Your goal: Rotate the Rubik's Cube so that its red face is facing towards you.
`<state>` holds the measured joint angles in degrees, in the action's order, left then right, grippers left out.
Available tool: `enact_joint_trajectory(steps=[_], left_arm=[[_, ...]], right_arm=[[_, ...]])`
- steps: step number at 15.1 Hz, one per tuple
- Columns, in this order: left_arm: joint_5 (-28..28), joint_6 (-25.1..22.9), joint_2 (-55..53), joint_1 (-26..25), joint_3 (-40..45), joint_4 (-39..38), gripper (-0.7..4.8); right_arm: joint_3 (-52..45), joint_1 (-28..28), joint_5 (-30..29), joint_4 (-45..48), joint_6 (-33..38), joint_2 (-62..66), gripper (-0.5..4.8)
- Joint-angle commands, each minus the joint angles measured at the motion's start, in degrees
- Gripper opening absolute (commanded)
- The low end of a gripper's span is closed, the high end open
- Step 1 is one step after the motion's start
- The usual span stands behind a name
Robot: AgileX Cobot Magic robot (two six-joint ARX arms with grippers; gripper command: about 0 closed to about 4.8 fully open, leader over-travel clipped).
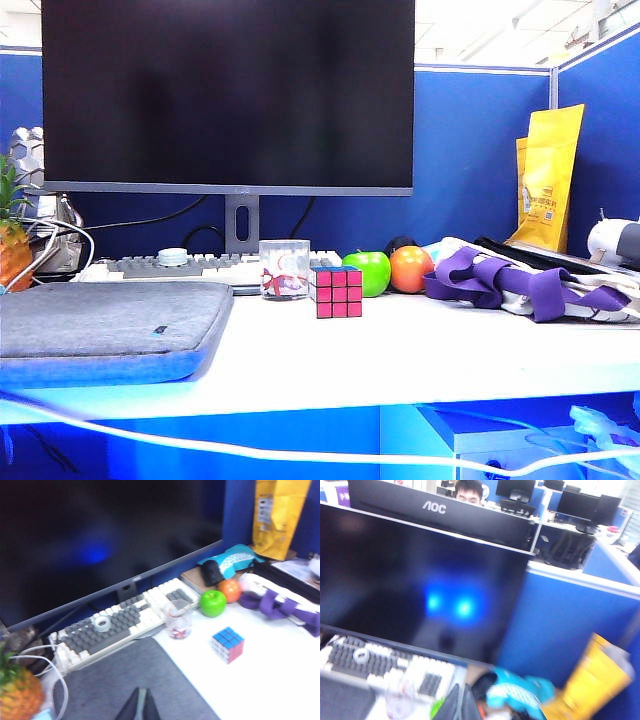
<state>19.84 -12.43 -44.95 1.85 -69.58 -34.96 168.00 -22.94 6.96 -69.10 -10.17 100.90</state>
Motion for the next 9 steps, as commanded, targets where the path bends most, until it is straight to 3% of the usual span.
enact_joint_trajectory(steps=[1,3,5,7,9], left_arm=[[0.0,5.4,5.2,0.0,11.6,9.5,-0.03],[3.6,9.6,6.1,0.0,18.2,15.8,-0.03],[3.7,11.3,6.1,0.1,18.6,18.4,-0.03],[7.4,14.1,6.2,0.2,18.6,23.6,-0.03],[7.2,14.4,6.2,2.6,18.6,25.9,-0.03]], right_arm=[[-1.2,-1.4,1.2,-7.3,0.0,-4.5,-0.09],[-6.8,-1.6,2.3,-6.5,0.7,-3.4,-0.09],[-17.4,-1.7,1.9,-2.3,1.1,-0.3,-0.09],[-33.9,-4.0,2.7,13.6,5.5,-0.9,-0.09],[-50.7,-4.0,8.6,21.9,8.1,-4.0,-0.08]])
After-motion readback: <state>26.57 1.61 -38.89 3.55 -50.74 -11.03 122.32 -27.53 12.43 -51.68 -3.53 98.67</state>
